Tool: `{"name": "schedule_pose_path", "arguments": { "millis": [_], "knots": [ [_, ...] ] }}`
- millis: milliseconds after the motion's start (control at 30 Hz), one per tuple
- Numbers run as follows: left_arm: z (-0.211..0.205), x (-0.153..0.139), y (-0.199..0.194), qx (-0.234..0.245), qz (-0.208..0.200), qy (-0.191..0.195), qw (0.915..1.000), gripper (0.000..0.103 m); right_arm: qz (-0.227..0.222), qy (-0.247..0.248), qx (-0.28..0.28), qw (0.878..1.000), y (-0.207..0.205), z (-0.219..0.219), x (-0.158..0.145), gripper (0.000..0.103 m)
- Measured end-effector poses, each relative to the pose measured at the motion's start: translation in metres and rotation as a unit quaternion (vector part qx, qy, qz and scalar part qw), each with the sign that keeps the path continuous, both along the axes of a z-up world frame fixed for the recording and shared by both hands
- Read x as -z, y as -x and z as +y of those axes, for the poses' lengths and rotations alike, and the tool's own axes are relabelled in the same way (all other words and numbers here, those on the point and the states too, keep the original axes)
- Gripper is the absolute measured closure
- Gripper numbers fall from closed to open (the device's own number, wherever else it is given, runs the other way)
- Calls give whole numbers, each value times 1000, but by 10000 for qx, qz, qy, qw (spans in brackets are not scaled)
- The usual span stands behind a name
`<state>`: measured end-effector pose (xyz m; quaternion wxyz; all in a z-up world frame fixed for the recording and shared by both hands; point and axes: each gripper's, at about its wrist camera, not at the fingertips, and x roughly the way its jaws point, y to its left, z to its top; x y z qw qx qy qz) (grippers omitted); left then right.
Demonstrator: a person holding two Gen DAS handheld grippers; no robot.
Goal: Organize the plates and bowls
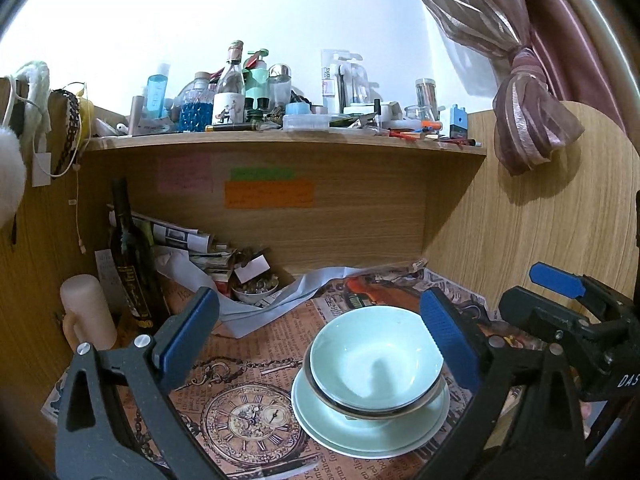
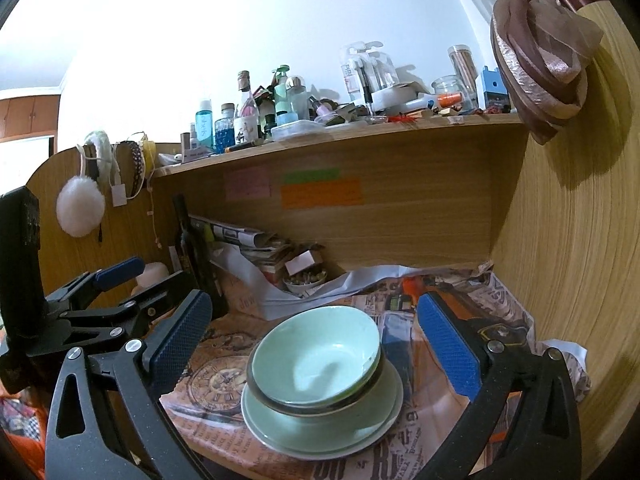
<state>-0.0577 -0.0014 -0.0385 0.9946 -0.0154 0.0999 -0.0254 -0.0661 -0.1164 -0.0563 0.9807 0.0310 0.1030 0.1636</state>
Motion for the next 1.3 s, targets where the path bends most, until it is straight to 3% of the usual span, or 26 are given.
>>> {"name": "schedule_pose_path", "arguments": {
  "millis": [1300],
  "knots": [
    [3, 3, -4, 148, 40, -7, 9999, 1, -20, -3, -18, 10000, 2, 3, -2, 0]
  ]
}}
